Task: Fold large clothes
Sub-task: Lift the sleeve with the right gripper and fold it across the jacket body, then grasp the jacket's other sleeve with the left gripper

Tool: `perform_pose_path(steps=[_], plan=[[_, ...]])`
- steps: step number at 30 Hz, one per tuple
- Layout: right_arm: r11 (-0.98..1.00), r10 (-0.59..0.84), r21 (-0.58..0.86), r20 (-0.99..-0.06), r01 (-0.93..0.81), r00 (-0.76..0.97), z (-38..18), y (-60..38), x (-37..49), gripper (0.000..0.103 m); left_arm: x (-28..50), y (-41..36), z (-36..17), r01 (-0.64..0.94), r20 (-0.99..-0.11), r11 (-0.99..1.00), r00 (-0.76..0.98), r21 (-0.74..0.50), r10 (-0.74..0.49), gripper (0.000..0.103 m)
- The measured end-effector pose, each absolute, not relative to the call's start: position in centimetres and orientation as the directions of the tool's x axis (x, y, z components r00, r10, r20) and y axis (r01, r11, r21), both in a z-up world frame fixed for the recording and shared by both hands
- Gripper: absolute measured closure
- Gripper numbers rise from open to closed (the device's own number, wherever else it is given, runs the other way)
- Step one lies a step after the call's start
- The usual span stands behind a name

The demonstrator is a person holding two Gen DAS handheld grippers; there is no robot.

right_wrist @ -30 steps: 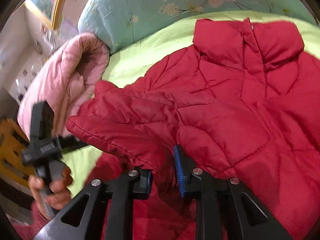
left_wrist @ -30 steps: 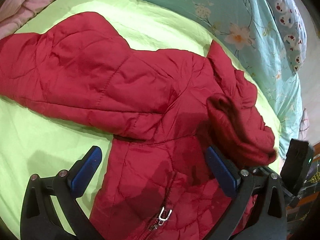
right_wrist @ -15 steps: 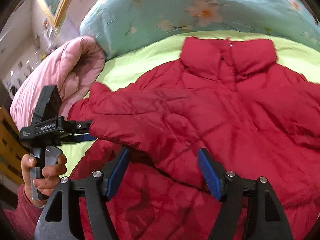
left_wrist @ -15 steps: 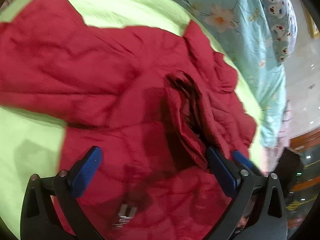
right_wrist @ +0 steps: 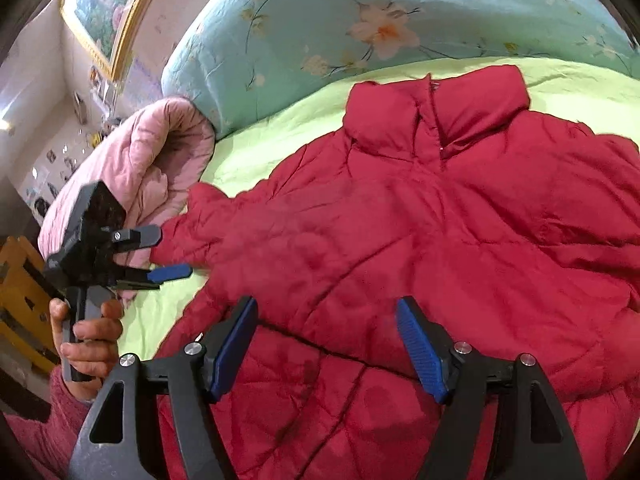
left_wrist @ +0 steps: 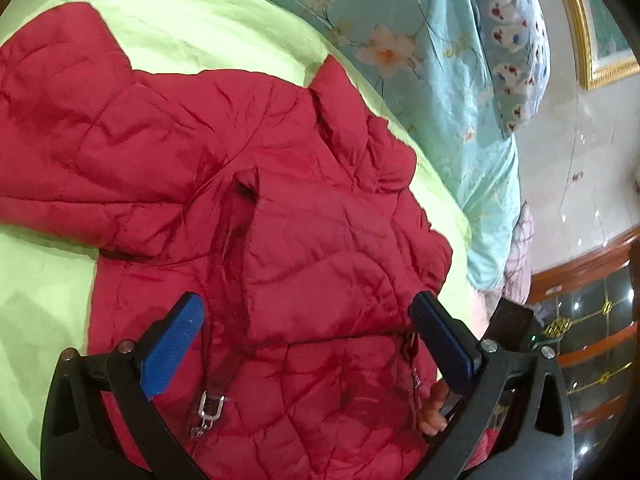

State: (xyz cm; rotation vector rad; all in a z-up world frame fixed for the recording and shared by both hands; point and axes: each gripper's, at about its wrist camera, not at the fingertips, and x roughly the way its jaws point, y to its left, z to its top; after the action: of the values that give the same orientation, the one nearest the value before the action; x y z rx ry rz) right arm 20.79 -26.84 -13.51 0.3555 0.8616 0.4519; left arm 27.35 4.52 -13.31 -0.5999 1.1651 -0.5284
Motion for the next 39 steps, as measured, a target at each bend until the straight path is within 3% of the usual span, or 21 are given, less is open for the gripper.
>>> perform_pose_path(steps=[3, 6, 8, 10, 11, 12, 15, 19, 22, 25, 33, 39], plan=[[0.841, 0.522, 0.495, -0.633, -0.22, 0.572, -13.6, -27.3, 20.9, 0.028, 28.3, 3.3, -14.9, 0.047, -0.754, 0.795, 0.288, -0.605, -0.59, 0.0], [0.83, 0.535, 0.51, -0.61, -0.227, 0.585, -12.9, -27.7, 20.5, 0.028, 29.0, 1.9, -16.7, 0.046, -0.722, 0.749, 0.234, -0.661, -0.651, 0.0], [0.837, 0.522, 0.497, -0.599, -0.23, 0.608, -12.2, -28.1, 20.1, 0.028, 29.2, 0.4, -16.6, 0.085, -0.736, 0.772, 0.252, -0.63, -0.628, 0.003], [0.849, 0.501, 0.478, -0.59, -0.225, 0.634, -11.5, -29.0, 19.6, 0.028, 29.3, -1.2, -16.2, 0.145, -0.758, 0.806, 0.279, -0.573, -0.589, 0.031], [0.857, 0.484, 0.469, -0.589, -0.214, 0.647, -11.3, -29.5, 19.4, 0.028, 29.4, -2.0, -16.0, 0.171, -0.768, 0.82, 0.287, -0.547, -0.572, 0.062], [0.868, 0.461, 0.456, -0.59, -0.197, 0.663, -11.0, -30.1, 19.2, 0.028, 29.5, -2.4, -15.9, 0.189, -0.77, 0.823, 0.293, -0.535, -0.567, 0.08], [0.893, 0.379, 0.434, -0.592, -0.115, 0.712, -10.6, -32.7, 18.6, 0.028, 29.0, -2.9, -14.6, 0.242, -0.779, 0.863, 0.373, -0.443, -0.504, 0.091], [0.883, 0.291, 0.47, -0.56, 0.008, 0.776, -10.3, -36.7, 17.8, 0.028, 28.5, -2.7, -10.6, 0.269, -0.742, 0.927, 0.557, -0.263, -0.373, 0.092], [0.869, 0.229, 0.488, -0.551, 0.087, 0.803, -10.3, -38.9, 17.4, 0.028, 30.7, -2.6, -13.6, 0.236, -0.804, 0.96, 0.536, -0.151, -0.259, 0.092], [0.866, 0.193, 0.481, -0.576, 0.139, 0.794, -10.7, -39.8, 17.8, 0.028, 31.8, -1.5, -17.0, 0.21, -0.847, 0.962, 0.465, -0.177, -0.257, 0.091], [0.923, 0.21, 0.383, -0.595, 0.044, 0.776, -9.7, -37.5, 22.7, 0.032, 30.9, 1.4, -16.6, 0.164, -0.836, 0.945, 0.441, -0.282, -0.326, 0.091], [0.951, 0.122, 0.27, -0.775, 0.151, 0.621, -16.2, -37.9, 27.8, 0.034, 31.0, 0.0, -17.3, 0.16, -0.84, 0.942, 0.427, -0.294, -0.334, 0.089]])
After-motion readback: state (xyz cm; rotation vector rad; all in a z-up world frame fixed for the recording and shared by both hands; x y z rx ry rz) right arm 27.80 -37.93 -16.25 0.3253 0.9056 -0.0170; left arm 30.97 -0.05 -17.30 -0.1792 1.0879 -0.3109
